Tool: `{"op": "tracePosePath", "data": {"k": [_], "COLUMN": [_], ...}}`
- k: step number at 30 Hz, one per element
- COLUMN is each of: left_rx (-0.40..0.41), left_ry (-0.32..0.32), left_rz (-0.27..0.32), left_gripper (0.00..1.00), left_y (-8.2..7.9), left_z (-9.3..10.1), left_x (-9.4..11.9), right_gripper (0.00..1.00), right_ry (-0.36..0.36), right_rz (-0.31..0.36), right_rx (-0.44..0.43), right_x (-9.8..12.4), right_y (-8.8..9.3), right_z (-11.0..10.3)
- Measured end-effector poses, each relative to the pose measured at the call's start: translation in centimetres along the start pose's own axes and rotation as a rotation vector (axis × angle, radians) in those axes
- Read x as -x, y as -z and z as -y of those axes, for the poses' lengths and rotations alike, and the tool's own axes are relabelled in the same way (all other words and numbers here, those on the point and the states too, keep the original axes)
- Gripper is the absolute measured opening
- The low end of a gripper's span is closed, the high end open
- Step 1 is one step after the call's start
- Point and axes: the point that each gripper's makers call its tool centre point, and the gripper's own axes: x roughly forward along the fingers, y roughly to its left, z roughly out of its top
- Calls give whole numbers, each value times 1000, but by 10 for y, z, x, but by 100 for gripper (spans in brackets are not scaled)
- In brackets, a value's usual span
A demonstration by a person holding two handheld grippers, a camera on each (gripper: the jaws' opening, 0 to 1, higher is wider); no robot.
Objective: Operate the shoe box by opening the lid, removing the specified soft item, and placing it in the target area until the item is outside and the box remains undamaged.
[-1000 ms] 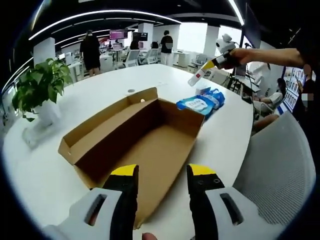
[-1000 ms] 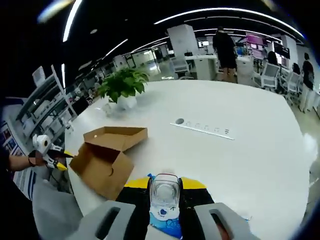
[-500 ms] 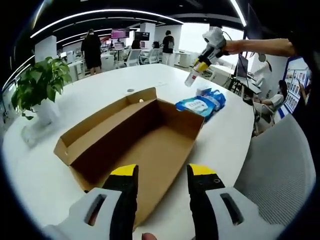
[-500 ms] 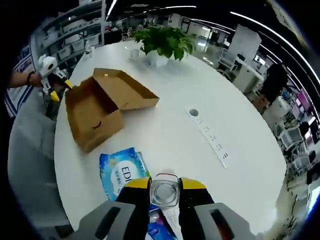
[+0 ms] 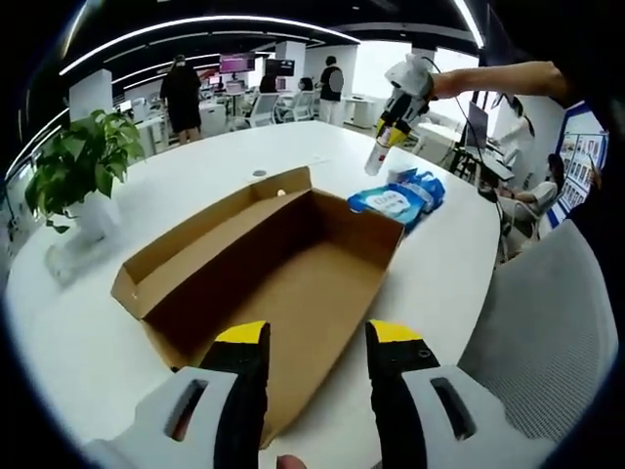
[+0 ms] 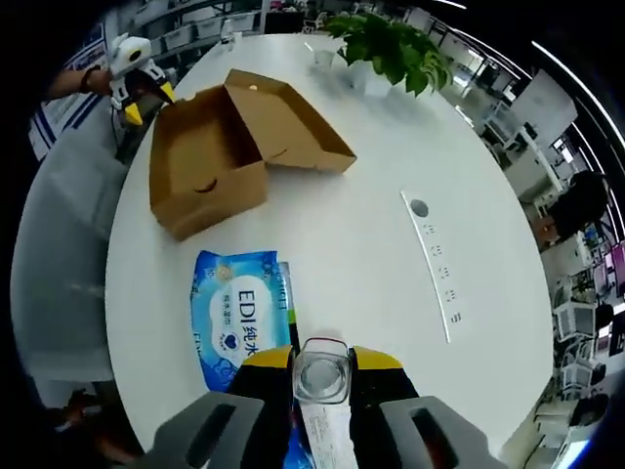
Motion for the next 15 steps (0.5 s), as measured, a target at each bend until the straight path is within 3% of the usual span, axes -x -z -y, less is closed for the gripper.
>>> {"op": "tracePosePath", "data": {"k": [15], "left_rx": [3], "left_ry": [-7], "left_rz": [-7], "left_gripper": [40], "left_y": [1], "left_z": [-1], "left_x": [1], "right_gripper": [17], "right_ry": [-32], "right_rz": [-45], "right_rx": [12], "right_x": [-18], "right_y": [14], "right_z": [-1]}}
